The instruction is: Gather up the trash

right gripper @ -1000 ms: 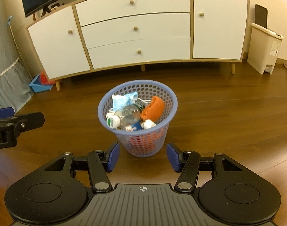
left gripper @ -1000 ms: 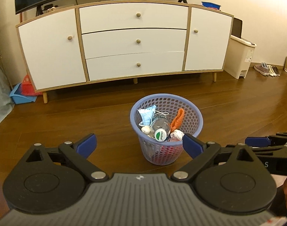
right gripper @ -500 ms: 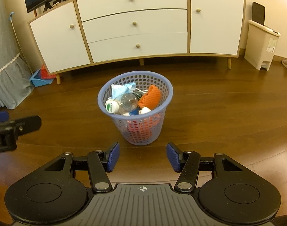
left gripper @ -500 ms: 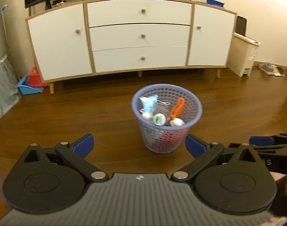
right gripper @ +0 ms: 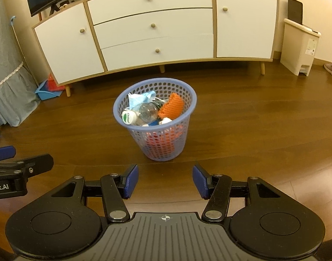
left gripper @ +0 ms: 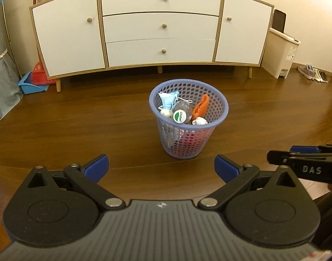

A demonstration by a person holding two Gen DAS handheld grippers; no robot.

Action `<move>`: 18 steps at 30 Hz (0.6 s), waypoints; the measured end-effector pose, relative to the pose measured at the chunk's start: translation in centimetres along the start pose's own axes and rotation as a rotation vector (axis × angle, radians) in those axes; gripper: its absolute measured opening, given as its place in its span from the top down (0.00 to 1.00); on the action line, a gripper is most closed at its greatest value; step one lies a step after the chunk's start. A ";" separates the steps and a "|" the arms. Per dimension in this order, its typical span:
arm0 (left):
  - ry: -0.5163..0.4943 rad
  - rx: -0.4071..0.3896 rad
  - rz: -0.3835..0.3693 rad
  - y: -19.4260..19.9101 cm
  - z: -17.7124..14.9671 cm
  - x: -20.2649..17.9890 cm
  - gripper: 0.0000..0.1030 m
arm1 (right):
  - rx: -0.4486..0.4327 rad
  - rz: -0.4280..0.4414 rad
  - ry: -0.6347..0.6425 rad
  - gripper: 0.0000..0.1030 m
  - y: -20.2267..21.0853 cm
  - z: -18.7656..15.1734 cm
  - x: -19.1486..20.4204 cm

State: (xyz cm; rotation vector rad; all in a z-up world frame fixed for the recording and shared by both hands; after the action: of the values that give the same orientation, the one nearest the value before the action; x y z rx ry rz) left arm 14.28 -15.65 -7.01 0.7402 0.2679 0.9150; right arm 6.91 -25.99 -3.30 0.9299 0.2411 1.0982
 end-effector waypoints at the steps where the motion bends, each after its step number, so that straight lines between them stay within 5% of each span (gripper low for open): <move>1: -0.002 0.001 -0.002 0.0 -0.1 -0.1 0.01 | 0.000 0.000 0.000 0.49 0.2 -0.1 -0.1; 18: -0.035 0.051 -0.007 -1.1 -1.4 -2.1 0.01 | 0.016 0.004 -0.018 0.49 1.9 -1.4 -1.2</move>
State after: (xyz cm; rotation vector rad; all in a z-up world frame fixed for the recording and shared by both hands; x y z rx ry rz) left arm 12.97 -17.10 -8.98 0.8013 0.2636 0.8908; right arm 4.26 -26.00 -3.03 0.9543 0.2336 1.0922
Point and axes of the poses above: each gripper's, at about its wrist camera, not at the fingertips, and y roughly against the way its jaws point, x to its left, z to its top, the point moved 10 cm from there along -y, roughly the way its jaws point, and after that the axes turned 7 degrees about -y, right-handed, at the moved point
